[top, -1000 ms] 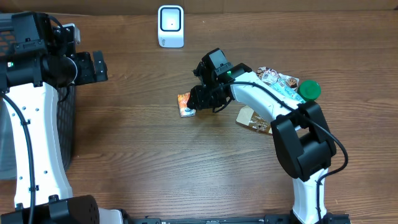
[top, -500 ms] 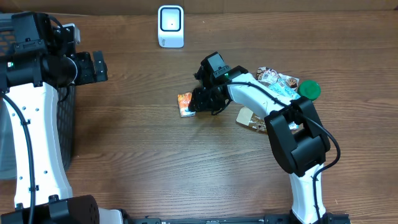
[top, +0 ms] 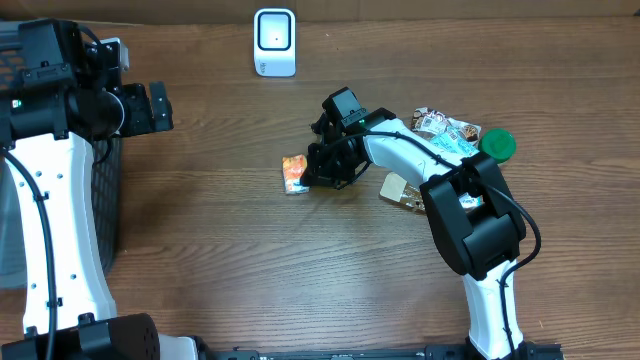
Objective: Scan the item barcode
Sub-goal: 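Lift the orange box and carry it toward the scanner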
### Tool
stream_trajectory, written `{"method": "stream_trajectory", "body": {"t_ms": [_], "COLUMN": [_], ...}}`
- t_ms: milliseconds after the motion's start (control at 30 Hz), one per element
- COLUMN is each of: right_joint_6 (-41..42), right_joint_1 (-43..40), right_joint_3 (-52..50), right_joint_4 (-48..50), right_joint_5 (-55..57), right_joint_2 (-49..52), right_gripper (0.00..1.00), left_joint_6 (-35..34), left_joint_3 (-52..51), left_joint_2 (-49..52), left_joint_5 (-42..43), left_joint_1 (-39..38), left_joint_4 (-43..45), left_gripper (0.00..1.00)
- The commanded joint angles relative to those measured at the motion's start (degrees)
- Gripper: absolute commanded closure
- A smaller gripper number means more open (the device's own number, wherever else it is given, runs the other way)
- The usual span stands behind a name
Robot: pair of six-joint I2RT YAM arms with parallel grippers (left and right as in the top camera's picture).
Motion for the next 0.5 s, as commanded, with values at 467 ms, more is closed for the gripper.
{"method": "stream_trajectory", "body": {"t_ms": [467], "right_joint_6": [-0.57], "right_joint_1": [-11.02], "right_joint_3": [0.74], "right_joint_4": [14.21], "right_joint_5": [-52.43], "right_joint_2": [-10.38], "right_gripper": [0.96], "left_joint_6": [0.94], "left_joint_3": [1.44], "left_joint_2": [0.28], "left_joint_5": [-0.2], "left_joint_1": [-0.07], "left_joint_4": [0.04], "left_gripper": [0.0]}}
